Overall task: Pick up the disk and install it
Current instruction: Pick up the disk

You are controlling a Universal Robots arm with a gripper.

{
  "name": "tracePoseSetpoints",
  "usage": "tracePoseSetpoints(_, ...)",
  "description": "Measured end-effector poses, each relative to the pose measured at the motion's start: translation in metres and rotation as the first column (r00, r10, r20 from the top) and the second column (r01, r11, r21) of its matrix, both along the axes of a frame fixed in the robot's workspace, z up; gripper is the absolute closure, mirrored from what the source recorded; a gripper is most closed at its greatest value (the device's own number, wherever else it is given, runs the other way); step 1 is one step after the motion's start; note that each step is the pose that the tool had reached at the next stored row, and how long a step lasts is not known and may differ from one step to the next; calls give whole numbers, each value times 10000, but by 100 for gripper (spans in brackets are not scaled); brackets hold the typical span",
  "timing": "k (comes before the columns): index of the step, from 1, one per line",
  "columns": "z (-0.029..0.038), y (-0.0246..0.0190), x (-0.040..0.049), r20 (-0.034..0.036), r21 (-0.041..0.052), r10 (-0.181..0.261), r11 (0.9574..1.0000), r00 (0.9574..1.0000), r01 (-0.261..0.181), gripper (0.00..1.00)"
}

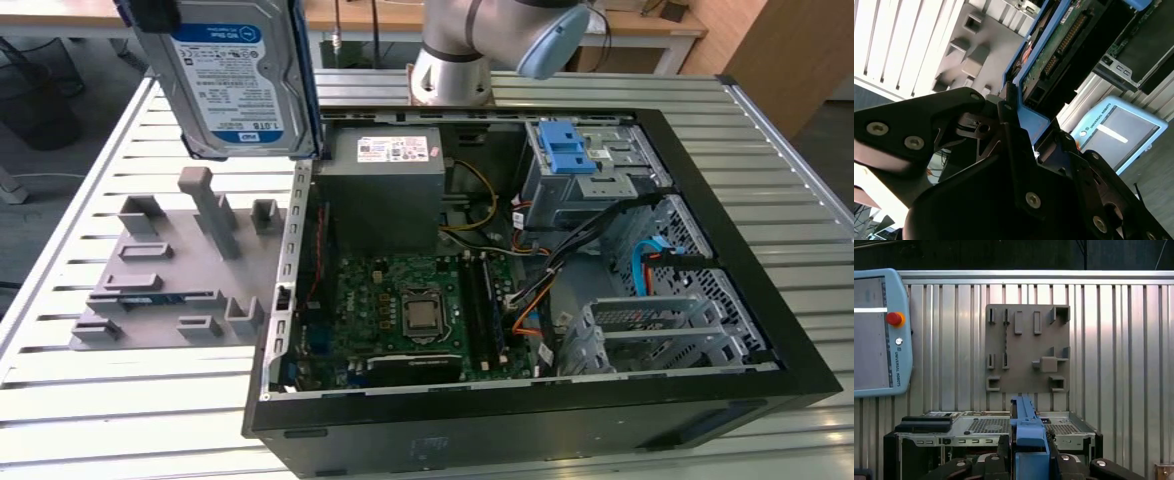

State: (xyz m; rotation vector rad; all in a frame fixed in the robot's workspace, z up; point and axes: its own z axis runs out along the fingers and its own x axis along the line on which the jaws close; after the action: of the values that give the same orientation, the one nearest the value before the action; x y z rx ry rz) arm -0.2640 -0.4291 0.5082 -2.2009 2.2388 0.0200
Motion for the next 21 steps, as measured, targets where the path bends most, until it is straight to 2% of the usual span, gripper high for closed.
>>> tracePoseSetpoints(10, -22, -34, 408, -1, -1, 1, 10000, 10000, -1, 64)
tracePoseSetpoints(12, -28, -46, 462, -1, -1, 2, 10000, 10000, -2, 64)
tracePoseSetpoints(15, -38, -94, 477, -2, -2, -4, 10000, 10000, 4, 64)
tracePoseSetpoints(19, -63, -199, 484, 0, 0, -2, 10000, 10000, 2, 64)
tracePoseSetpoints(21, -71, -238, 502, -1, -1, -2, 10000, 10000, 2, 64)
